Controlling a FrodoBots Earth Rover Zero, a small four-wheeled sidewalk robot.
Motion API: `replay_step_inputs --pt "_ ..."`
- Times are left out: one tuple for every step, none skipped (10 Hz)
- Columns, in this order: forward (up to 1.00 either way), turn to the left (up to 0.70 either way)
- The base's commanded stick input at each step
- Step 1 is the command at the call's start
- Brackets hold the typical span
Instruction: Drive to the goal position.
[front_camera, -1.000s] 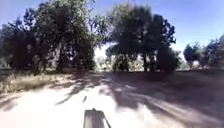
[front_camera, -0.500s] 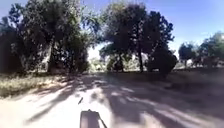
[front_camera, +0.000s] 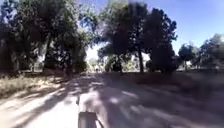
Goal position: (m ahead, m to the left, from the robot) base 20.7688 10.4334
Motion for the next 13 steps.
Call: replay_step_inputs --pt "1.0 0.4" --pt "1.0 0.4" --pt "1.0 0.3" --pt "1.0 0.09" --pt "1.0 0.0" --pt "1.0 0.0" --pt "1.0 0.12" --pt "1.0 0.4" --pt "1.0 0.4" --pt "1.0 0.4" --pt "1.0 0.4" --pt "1.0 0.23" --pt "1.0 0.0"
